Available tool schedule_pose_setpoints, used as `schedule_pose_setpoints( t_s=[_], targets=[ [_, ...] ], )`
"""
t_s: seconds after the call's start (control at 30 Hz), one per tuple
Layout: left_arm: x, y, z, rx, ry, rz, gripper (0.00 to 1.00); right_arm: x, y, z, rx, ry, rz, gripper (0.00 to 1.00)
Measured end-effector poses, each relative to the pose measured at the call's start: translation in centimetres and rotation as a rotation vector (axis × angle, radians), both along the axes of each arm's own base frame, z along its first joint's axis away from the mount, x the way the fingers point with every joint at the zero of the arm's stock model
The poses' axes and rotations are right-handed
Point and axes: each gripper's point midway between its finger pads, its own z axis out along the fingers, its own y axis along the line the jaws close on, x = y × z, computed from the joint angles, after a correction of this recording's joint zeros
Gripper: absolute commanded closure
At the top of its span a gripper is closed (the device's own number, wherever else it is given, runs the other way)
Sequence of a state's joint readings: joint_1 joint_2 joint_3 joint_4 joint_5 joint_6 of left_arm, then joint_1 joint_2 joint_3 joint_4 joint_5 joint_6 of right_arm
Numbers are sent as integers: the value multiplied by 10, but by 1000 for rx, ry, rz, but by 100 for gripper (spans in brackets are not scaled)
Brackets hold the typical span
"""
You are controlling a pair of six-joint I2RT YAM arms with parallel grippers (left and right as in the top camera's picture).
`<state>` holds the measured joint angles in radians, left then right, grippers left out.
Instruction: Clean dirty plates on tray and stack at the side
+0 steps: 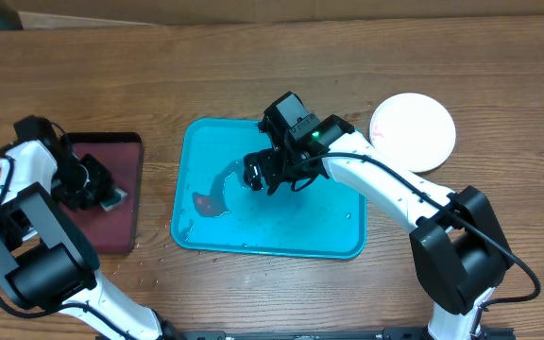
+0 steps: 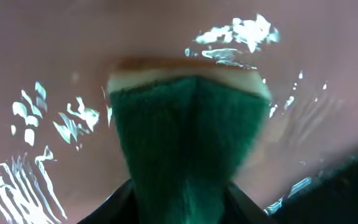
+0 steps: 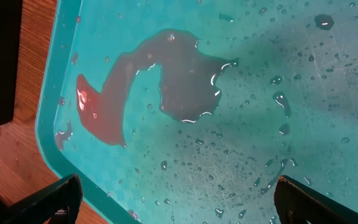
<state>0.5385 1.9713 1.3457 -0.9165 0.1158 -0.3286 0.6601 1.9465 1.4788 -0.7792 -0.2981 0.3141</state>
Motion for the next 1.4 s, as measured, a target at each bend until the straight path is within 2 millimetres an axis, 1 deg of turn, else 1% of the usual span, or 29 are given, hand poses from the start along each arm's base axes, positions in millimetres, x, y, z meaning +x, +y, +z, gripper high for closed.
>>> schedule_pose_setpoints(
  t_s=[0.1, 0.13, 0.17, 0.2, 0.23, 0.27, 0.3, 0.33, 0.4, 0.5, 0.67, 0.8, 1.0, 1.13, 1.2, 1.27, 1.33, 1.4],
  targets=[
    [12, 10, 24, 26, -18, -1, 53, 0, 0, 0, 1, -2, 0, 0],
    [17, 13, 31, 36, -31, 1, 52, 1, 0, 0, 1, -2, 0, 0],
    [21, 16, 37, 45, -45, 1, 57, 1, 0, 0, 2, -3, -1, 0],
    [25, 19, 41, 55, -57, 2, 66, 1, 1, 0, 2, -3, 0, 0],
    [27, 20, 43, 59, -61, 1, 80, 1, 1, 0, 3, -4, 0, 0],
    [26, 20, 43, 61, -59, 1, 88, 1, 1, 0, 3, -4, 0, 0],
    [25, 20, 43, 62, -52, -5, 94, 1, 1, 0, 3, -4, -1, 0],
    [23, 20, 42, 62, -47, -7, 96, 1, 1, 1, 3, -6, 0, 0],
    [22, 20, 40, 64, -43, -9, 96, 2, 1, 1, 5, -7, -1, 0],
    [18, 18, 32, 63, -33, -9, 96, 2, 1, 1, 6, -11, -1, 0],
    [7, 12, 6, 57, -15, -9, 96, 3, 2, 2, 10, -15, -1, 0],
    [4, 11, -13, 75, -45, -8, 95, 4, 2, 2, 10, -16, -1, 0],
    [1, 9, -13, 91, -69, -8, 96, 3, 2, 2, 10, -16, -1, 0],
    [-16, -1, -4, 33, 34, -1, 96, 3, 2, 1, 7, -12, -1, 0],
    [-17, -5, 6, -7, 60, 6, 91, 3, 1, 1, 6, -12, -1, 0],
    [-12, -9, 15, -37, 46, 10, 85, 2, 1, 1, 6, -11, -1, 0],
    [-9, -12, 20, -60, 38, 13, 81, 2, 1, 1, 5, -11, -1, 0],
    [-10, -15, 21, -75, 40, 13, 79, 2, 1, 1, 5, -11, -2, 0]
  ],
)
